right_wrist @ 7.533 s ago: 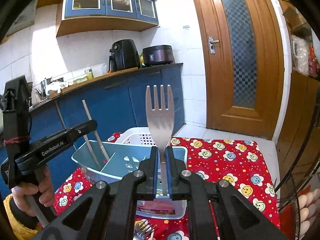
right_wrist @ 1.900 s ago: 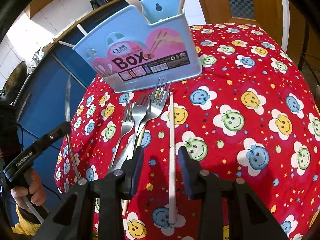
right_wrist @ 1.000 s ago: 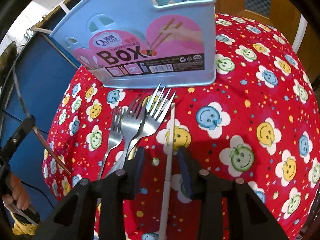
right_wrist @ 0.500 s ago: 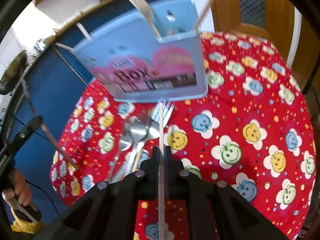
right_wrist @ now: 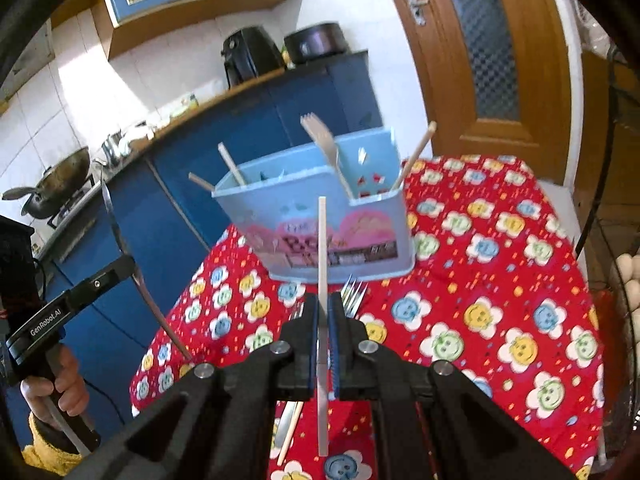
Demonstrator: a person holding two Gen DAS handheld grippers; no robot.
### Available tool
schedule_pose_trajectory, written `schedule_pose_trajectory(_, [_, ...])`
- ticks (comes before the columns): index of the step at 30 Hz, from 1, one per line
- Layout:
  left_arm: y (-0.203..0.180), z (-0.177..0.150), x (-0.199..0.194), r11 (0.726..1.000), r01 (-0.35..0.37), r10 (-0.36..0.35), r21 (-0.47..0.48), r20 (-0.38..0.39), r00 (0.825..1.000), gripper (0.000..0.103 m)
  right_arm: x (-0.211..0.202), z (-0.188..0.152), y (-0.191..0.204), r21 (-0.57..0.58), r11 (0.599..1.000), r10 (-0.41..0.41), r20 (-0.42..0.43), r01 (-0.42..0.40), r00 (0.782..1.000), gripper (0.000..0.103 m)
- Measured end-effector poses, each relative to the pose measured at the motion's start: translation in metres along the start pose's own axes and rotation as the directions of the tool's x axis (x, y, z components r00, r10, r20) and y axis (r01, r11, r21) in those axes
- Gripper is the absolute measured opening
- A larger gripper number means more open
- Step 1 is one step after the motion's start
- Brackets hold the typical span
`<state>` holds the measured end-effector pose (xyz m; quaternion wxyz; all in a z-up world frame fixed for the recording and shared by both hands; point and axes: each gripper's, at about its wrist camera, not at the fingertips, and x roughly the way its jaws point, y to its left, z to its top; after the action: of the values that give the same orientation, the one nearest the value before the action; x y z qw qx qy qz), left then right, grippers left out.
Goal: Organize utensils
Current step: 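Carry the knife and chopstick with both tools over the blue box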
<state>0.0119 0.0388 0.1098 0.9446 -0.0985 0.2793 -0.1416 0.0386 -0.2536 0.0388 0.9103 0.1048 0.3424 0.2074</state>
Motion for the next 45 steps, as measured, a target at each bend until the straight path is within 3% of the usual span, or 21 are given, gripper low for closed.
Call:
schedule_pose_trajectory(9, [-0.017,0.030,0.001,0.999,-0.006,0.003,0.051,0.053,0.999,0.014,-0.024,0.024,0.004,-0.020,1.000,-0.015,0.101,0.017,0.995,0.006])
schedule_pose_trajectory(30, [-0.033,0.128,0.036,0.998,-0.024,0.011,0.064,0.188,0.982,0.014,-0.028,0.069,0.005,-0.034,0.999,-0.021,0.192,0.028,0.981,0.006])
schedule_pose_trajectory(45, [-0.029,0.128,0.088,0.996,-0.034,0.020,0.080,0.163,0.986,0.014,-0.019,0.123,0.003,-0.053,0.993,-0.086,0.313,0.108,0.946,0.006])
